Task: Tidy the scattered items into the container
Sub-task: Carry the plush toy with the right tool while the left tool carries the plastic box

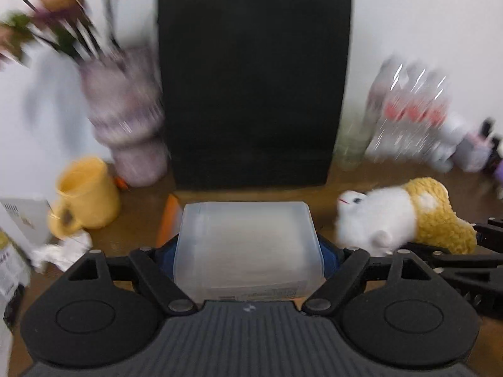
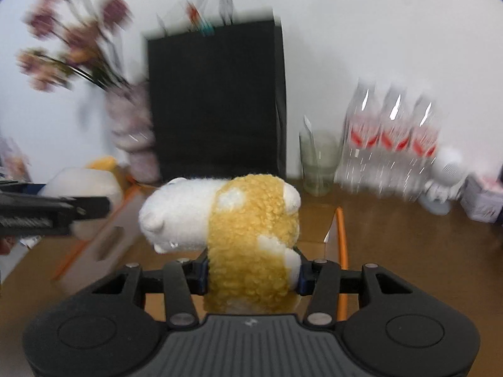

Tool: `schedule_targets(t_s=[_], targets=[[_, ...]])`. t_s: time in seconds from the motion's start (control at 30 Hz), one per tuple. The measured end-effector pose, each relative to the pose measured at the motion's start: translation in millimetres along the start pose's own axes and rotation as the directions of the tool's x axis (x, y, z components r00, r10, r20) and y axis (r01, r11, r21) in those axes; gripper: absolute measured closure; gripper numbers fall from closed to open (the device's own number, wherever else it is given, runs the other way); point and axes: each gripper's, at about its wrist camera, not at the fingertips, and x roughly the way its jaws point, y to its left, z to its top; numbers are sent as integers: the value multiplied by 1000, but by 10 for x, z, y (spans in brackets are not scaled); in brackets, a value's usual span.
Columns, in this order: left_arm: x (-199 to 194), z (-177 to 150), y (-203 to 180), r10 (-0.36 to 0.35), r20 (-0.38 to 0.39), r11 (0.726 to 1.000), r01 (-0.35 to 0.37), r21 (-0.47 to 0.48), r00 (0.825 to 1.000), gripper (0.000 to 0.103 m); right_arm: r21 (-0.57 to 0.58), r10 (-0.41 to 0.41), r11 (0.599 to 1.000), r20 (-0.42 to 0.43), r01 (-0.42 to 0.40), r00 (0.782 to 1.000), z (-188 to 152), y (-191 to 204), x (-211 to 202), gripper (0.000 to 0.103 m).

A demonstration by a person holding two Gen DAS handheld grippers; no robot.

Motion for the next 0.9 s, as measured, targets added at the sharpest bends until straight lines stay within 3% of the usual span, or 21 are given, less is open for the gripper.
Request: schedule_targets(t_s=[0.1,0.2,0.4,0.43,0.47,0.53,0.6,0.63,0.67,0.73,0.9], targets=[[475,3,-58,4,-100,1000,-5,-11,995,19,-2,-41,999,-105,41,994,46,-19,613,57],[666,-13,-92,20,-121,1000,-18,23,992,19,-12,-52,999,-161,51,986,25,-50,936,57],[755,-3,-67,35,-152,999,-30,31,988,18,-18,-51,999,-226,48,973,32,-48,1115,53],[750,1,-69,37,-156,999,-31,35,987,13,-24,-61,998,-238,57,969,34,-38,1134,51],[744,2,-64,39,-158,999,-34,37,987,6,-27,-71,997,-253,67,965,33,-26,1148,43],[666,12,-73,56,-144,998,-50,50,988,3,-14,-63,998,-266,61,962,46,-29,1146,37],[497,27,-45,53,-108,997,-46,62,993,2,11,-23,1000,-260,26,965,66,-21,1072,28],[361,31,-16,45,-75,997,-40,63,996,1,13,-13,1000,-246,17,969,67,-15,989,17],[201,31,21,35,-34,998,-33,60,999,0,4,-17,1000,-221,18,975,70,4,877,12],[-179,-21,100,4,67,999,-8,50,998,0,-36,-25,999,-154,19,988,65,56,580,12],[-1102,-555,402,-63,280,998,60,20,958,0,-63,22,998,31,-20,999,-142,61,-357,1]])
